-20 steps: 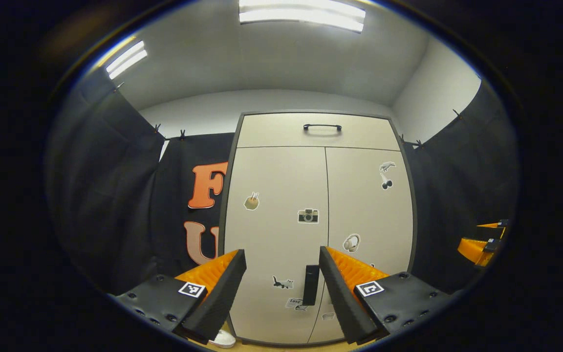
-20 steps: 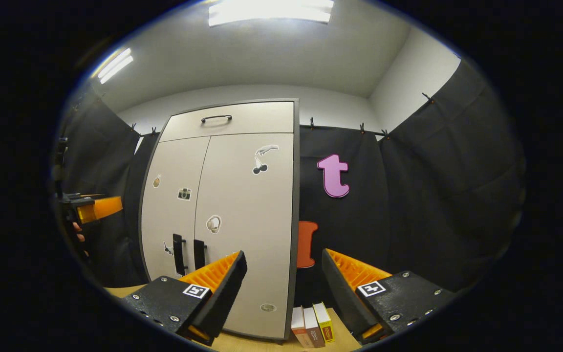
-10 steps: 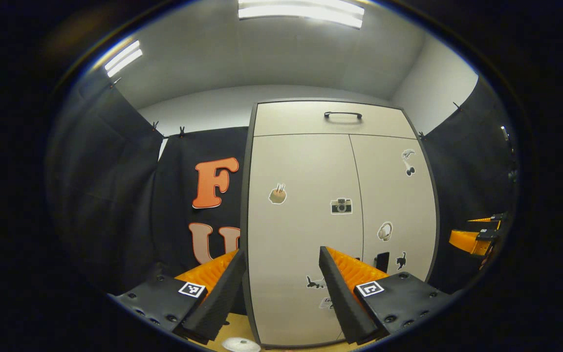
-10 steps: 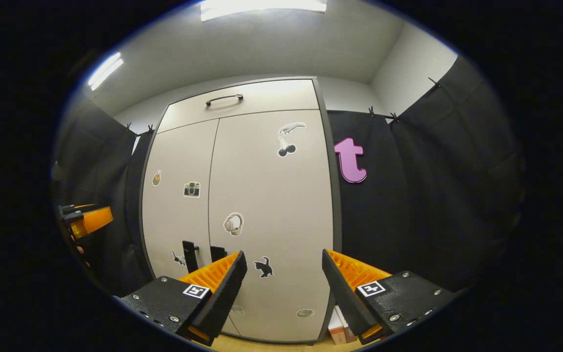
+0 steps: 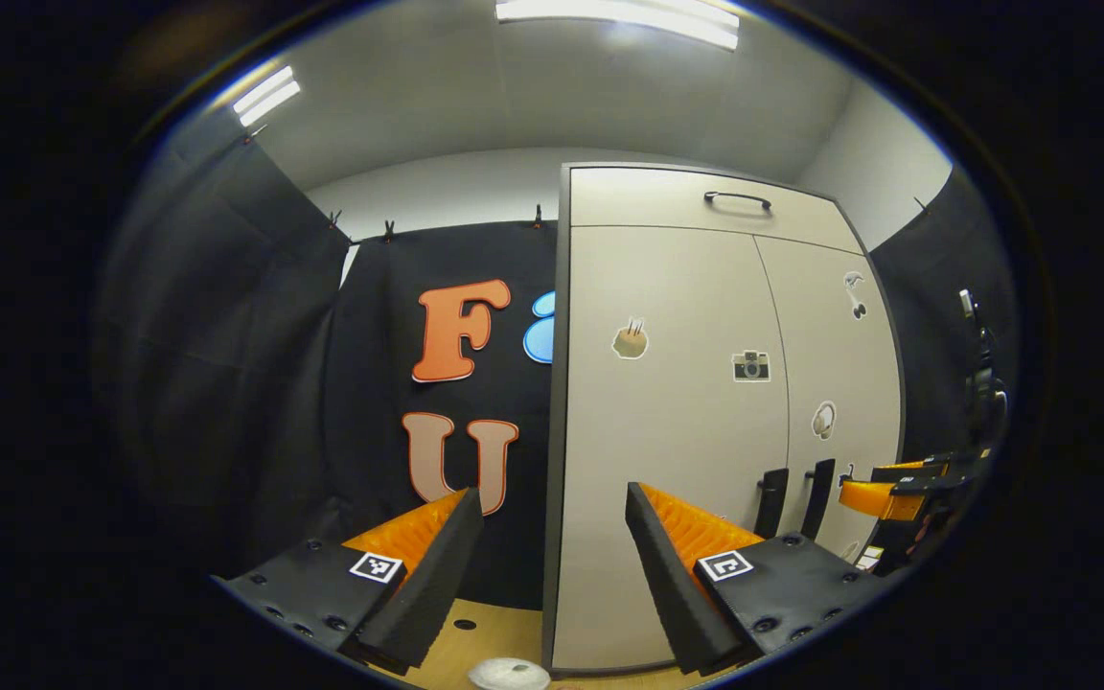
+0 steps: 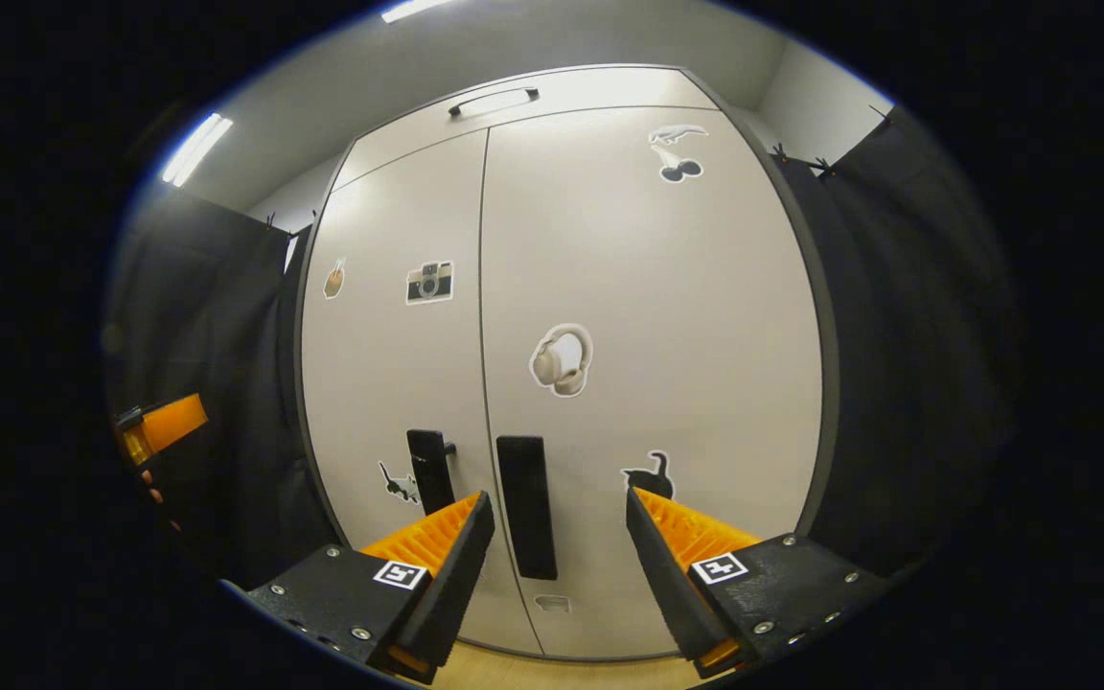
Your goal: Open the right door of the double-door shoe cabinet with the right hand, and open the left door with the left hand.
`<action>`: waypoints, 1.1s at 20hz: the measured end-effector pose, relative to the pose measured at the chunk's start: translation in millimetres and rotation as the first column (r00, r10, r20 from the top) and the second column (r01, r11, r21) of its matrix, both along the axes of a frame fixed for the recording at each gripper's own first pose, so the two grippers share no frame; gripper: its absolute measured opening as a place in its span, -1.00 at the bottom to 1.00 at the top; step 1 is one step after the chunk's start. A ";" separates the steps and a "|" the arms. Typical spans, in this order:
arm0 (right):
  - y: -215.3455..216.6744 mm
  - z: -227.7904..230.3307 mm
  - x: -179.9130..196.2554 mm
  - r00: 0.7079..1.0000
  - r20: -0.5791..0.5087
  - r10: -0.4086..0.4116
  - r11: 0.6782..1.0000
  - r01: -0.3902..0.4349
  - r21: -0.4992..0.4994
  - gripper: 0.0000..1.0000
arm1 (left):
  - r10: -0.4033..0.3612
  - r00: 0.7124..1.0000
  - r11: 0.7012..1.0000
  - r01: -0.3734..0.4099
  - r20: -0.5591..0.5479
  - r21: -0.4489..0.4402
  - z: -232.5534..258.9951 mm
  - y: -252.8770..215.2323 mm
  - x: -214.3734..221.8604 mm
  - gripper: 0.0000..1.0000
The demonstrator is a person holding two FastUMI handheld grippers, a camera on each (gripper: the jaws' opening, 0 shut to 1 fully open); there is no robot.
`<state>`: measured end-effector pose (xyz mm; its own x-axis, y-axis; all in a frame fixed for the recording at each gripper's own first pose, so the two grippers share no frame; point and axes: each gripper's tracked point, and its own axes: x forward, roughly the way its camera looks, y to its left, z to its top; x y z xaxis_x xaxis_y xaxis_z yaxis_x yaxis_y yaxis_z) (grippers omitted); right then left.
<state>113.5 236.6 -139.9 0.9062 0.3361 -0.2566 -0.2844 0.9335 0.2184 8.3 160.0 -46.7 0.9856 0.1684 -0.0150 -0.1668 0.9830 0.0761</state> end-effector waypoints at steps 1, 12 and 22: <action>7.8 -8.0 3.3 1.000 -0.015 0.006 1.000 -0.007 -0.012 0.67 | 0.006 1.000 1.000 -0.006 -0.008 0.005 -4.0 5.4 0.9 0.93; 27.7 -60.7 25.3 0.992 -0.113 -0.046 0.998 0.040 -0.054 0.07 | -0.012 0.999 1.000 0.012 -0.047 -0.003 -28.7 25.0 17.2 0.90; 28.5 -63.1 32.7 0.988 -0.132 -0.077 0.996 0.071 -0.044 -0.51 | -0.005 0.998 1.000 0.006 -0.068 0.008 -36.9 22.4 29.2 0.93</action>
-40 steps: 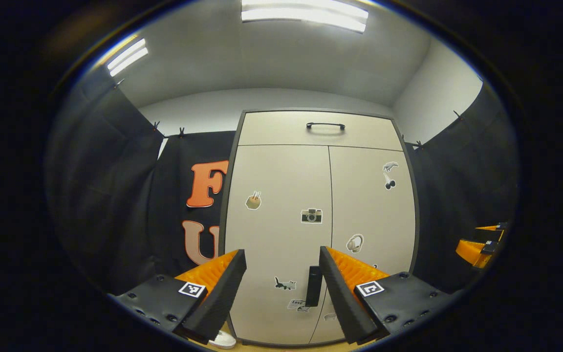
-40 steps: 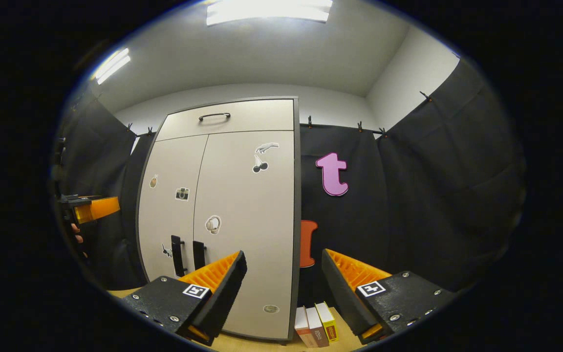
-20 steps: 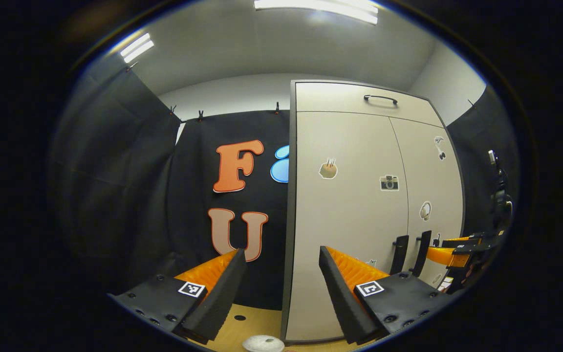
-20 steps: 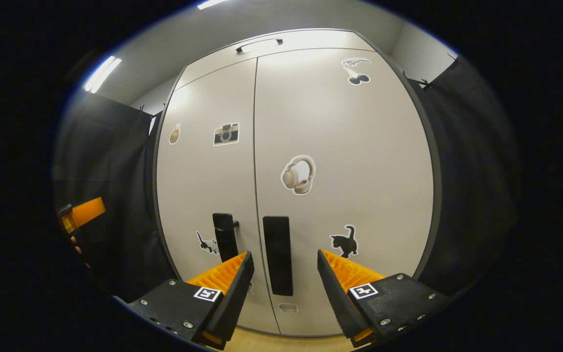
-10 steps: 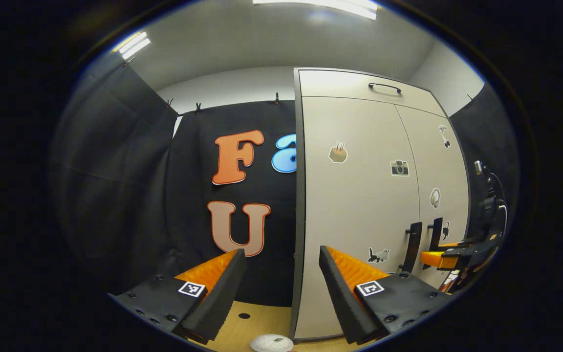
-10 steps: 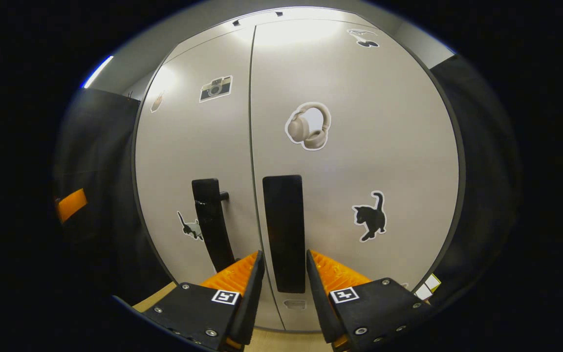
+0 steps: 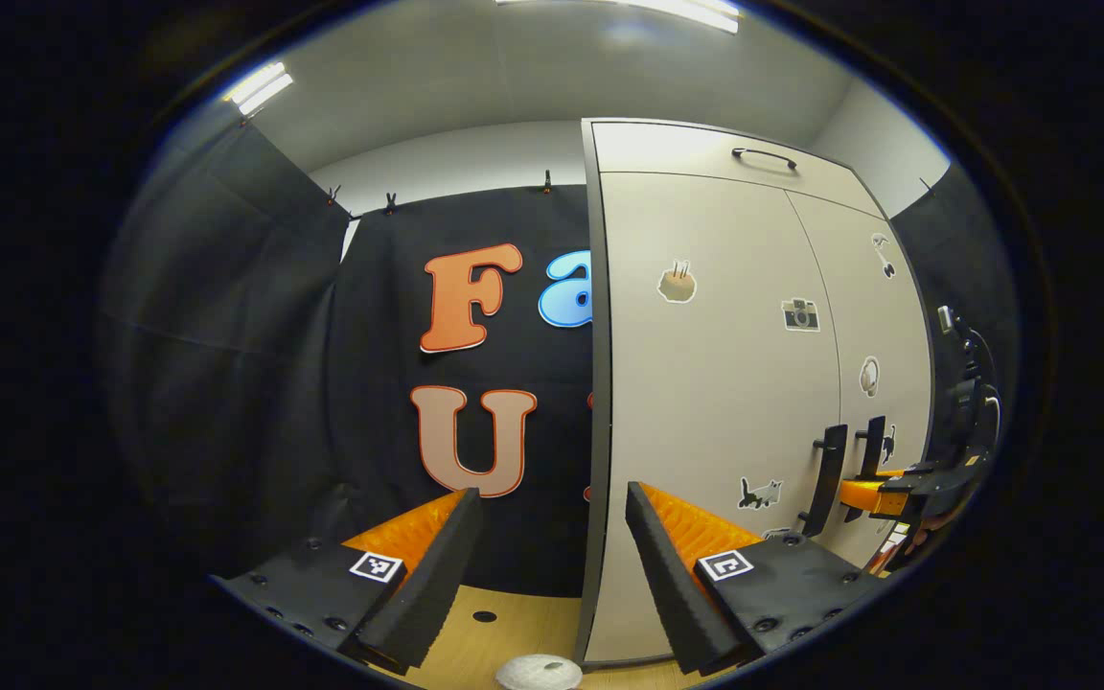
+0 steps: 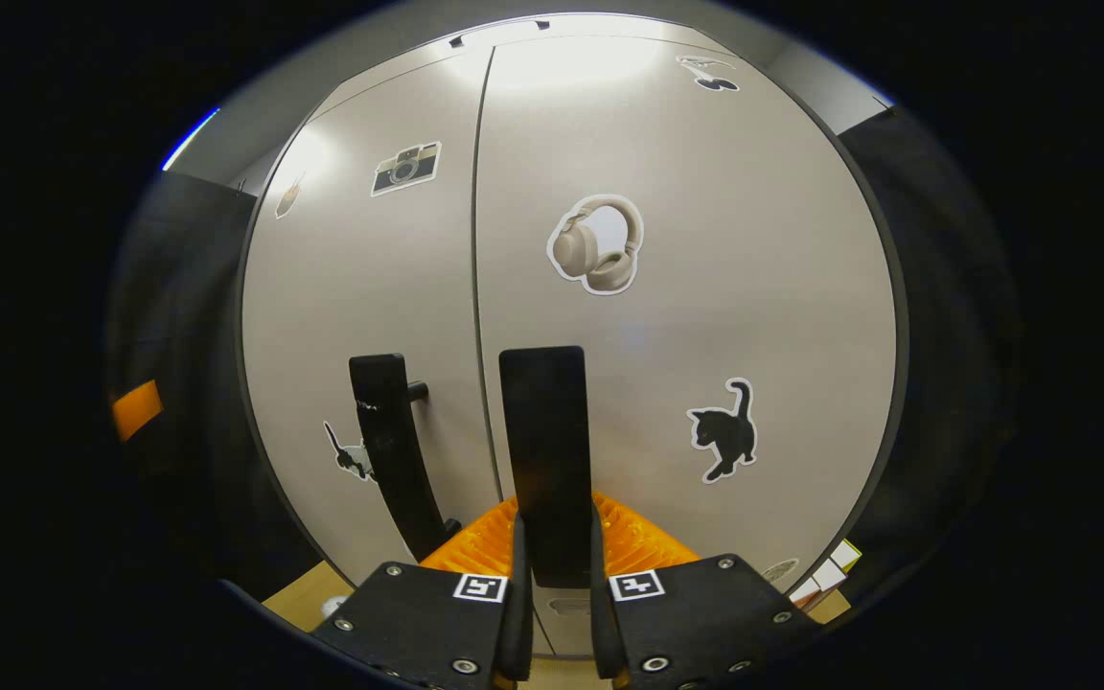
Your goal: Open the right door of the double-door shoe cabinet with the right hand, and open the left door with the left hand.
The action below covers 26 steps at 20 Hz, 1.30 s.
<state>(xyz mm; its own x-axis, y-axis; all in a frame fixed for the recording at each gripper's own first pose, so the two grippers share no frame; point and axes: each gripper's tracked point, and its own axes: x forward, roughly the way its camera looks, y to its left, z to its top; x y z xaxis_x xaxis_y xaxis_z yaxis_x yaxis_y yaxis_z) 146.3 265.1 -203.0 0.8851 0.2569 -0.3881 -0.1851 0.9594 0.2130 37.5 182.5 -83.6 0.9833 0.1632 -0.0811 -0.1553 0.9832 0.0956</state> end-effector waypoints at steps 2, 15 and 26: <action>0.1 -0.7 -1.7 1.000 -0.018 0.005 1.000 -0.005 0.014 -0.61 | -0.021 1.000 1.000 0.021 0.006 0.003 3.3 -12.2 1.7 0.93; -17.0 15.3 -48.6 0.997 -0.006 0.072 0.995 -0.072 0.067 -0.60 | -0.031 0.999 0.999 0.031 0.012 -0.010 16.6 -50.5 -13.7 0.90; -41.4 29.8 -79.1 0.991 0.010 0.137 0.988 -0.137 0.063 -0.60 | -0.076 0.996 0.996 0.078 0.035 -0.040 24.4 -101.8 -10.8 0.92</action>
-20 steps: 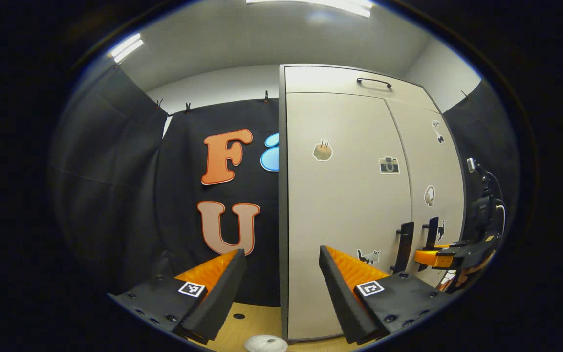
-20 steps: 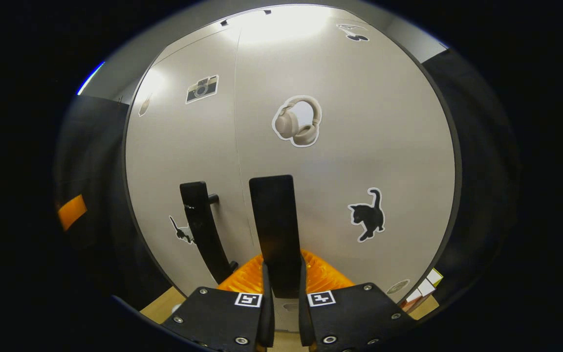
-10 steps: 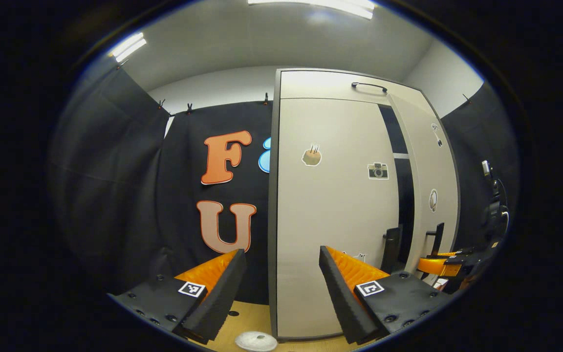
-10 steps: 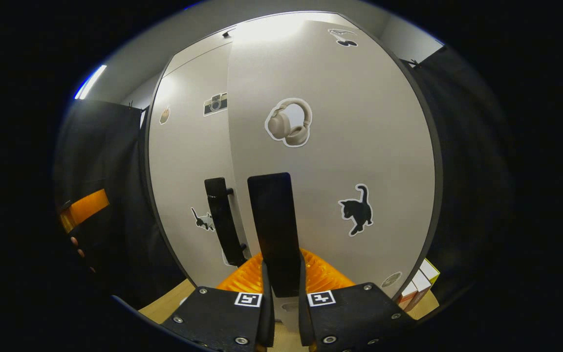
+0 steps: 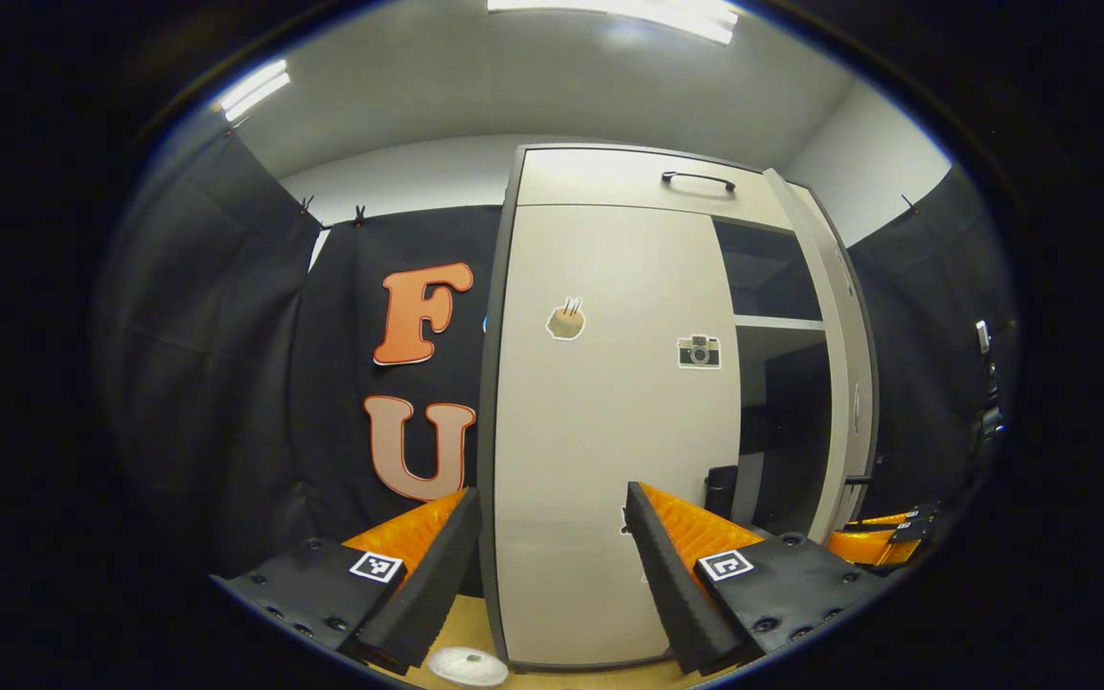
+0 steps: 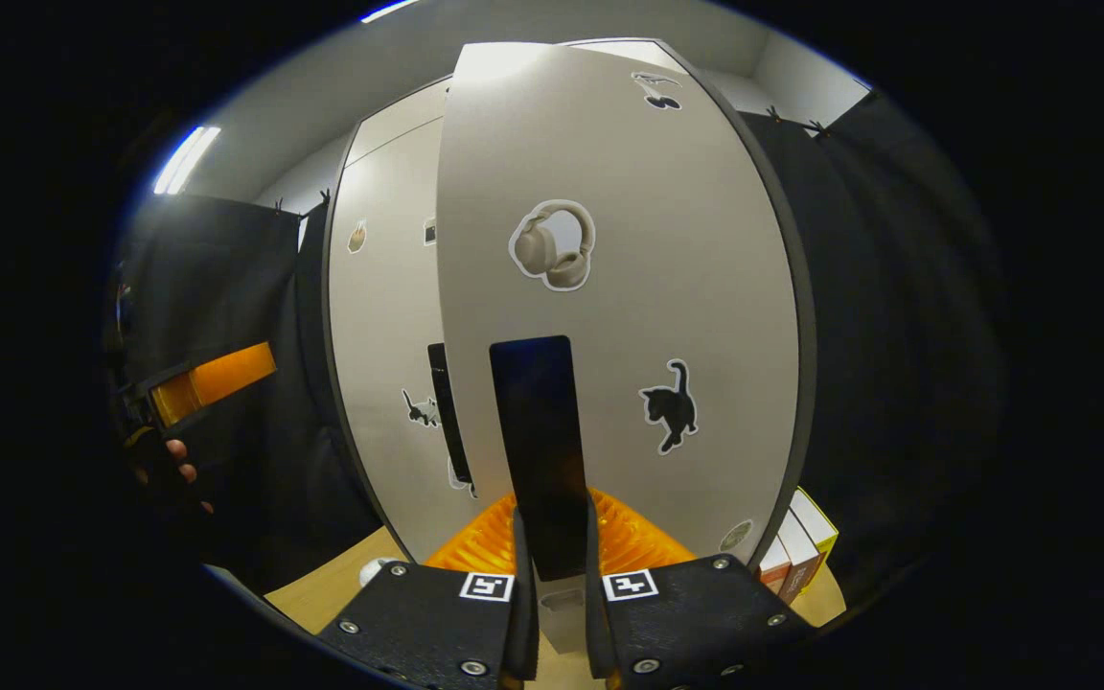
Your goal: Open the right door of the double-door shoe cabinet with the right hand, and open the left door with the left hand.
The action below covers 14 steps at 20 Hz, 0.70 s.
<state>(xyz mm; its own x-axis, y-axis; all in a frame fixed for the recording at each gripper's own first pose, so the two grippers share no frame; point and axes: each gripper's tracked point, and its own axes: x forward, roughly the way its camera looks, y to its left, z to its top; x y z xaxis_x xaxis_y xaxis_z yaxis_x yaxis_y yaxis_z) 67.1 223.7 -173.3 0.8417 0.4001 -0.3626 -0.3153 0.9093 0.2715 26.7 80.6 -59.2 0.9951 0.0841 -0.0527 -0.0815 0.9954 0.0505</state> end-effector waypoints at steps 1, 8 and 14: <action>-2.7 1.3 -2.0 1.000 0.000 0.001 1.000 -0.001 0.002 -0.60 | -0.006 1.000 1.000 0.006 -0.002 -0.004 -1.2 -6.1 0.0 0.92; -28.8 10.1 -19.1 1.000 0.000 -0.016 1.000 0.016 0.009 -0.62 | -0.026 1.000 1.000 0.026 -0.006 -0.017 -3.4 -29.3 6.8 0.92; -49.7 13.1 -25.0 0.999 0.009 -0.039 0.999 0.039 -0.002 -0.65 | -0.049 0.999 0.998 0.049 -0.019 -0.035 -10.6 -46.1 13.7 0.93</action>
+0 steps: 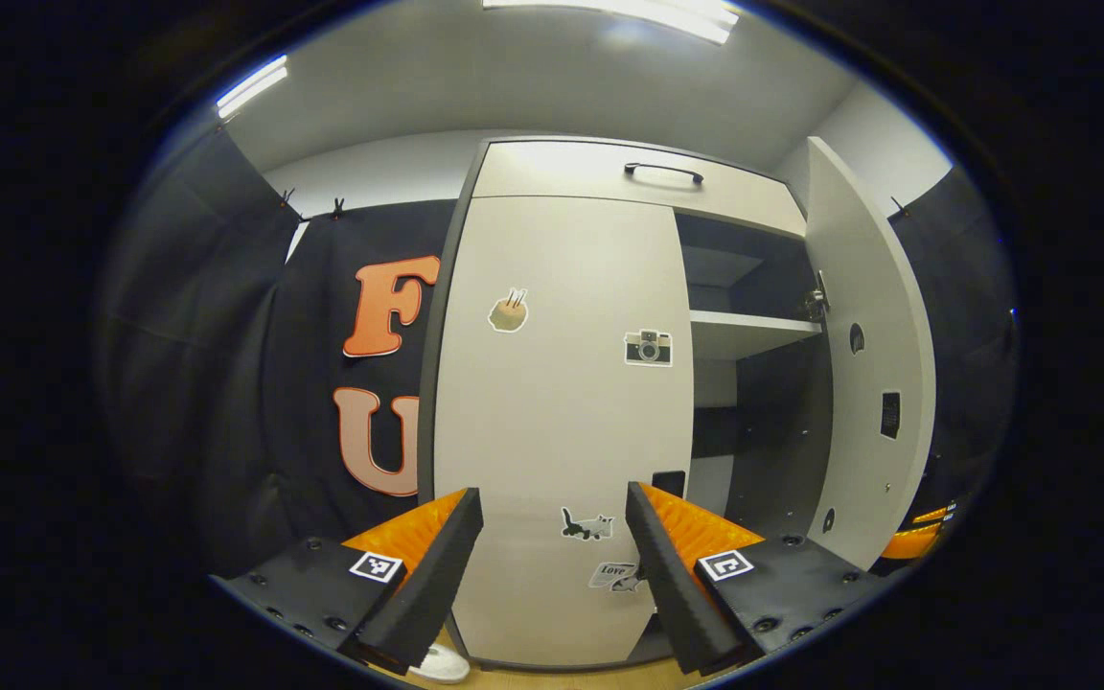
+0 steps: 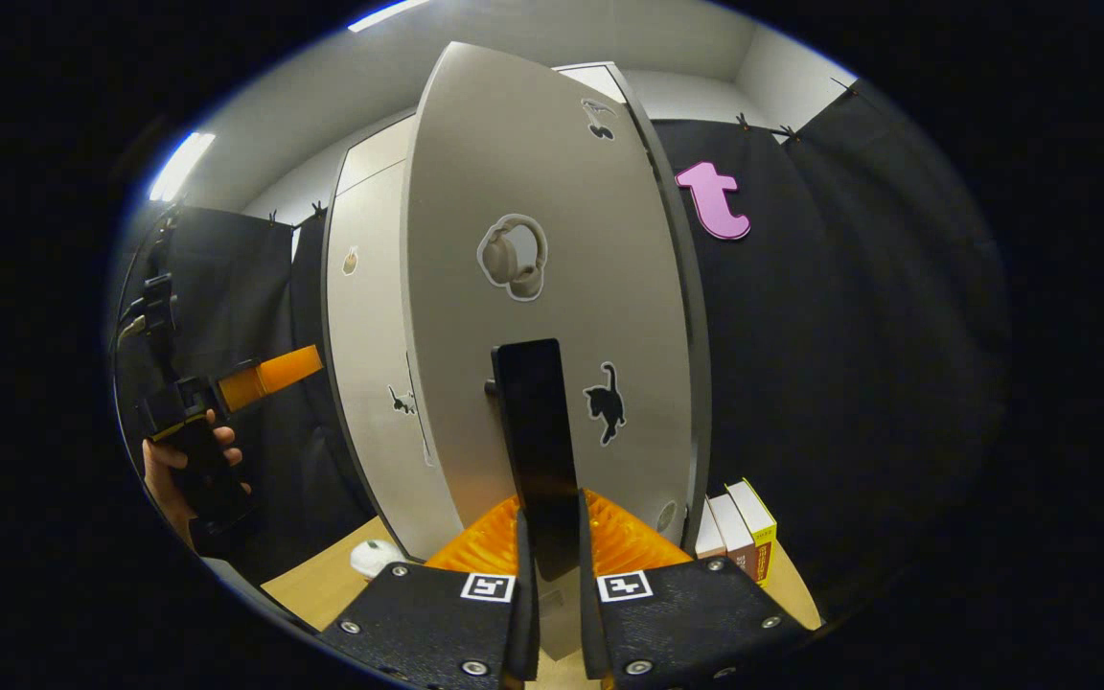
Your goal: Open the right door of the double-door shoe cabinet with the right hand, and open the left door with the left hand.
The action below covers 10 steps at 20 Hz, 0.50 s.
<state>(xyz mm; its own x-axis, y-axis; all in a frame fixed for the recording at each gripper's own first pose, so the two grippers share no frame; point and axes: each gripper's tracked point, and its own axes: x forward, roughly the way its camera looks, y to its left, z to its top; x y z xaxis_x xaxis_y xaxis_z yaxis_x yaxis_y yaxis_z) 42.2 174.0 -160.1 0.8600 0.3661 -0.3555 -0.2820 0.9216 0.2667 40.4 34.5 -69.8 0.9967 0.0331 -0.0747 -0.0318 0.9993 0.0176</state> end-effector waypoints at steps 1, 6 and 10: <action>-3.0 0.4 0.7 1.000 0.004 -0.010 1.000 0.010 -0.007 -0.65 | -0.003 1.000 1.000 0.003 -0.005 -0.002 -3.5 -5.0 0.7 0.92; -31.9 2.2 -4.3 0.997 -0.002 -0.077 0.996 0.077 -0.035 -0.67 | -0.007 1.000 1.000 0.007 -0.018 -0.006 -10.7 -13.0 8.4 0.90; -60.9 2.8 -2.5 0.989 0.022 -0.144 0.987 0.145 -0.074 -0.76 | -0.023 0.999 1.000 0.022 -0.041 -0.016 -21.0 -26.5 17.2 0.90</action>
<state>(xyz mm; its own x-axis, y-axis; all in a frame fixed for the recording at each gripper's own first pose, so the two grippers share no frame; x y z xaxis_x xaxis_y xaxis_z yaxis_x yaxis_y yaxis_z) 39.6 113.1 -157.4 0.9080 0.2101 -0.3626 -0.1482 0.9703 0.1911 57.6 8.1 -90.7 0.9932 0.0092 -0.1160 -0.0089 1.0000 0.0031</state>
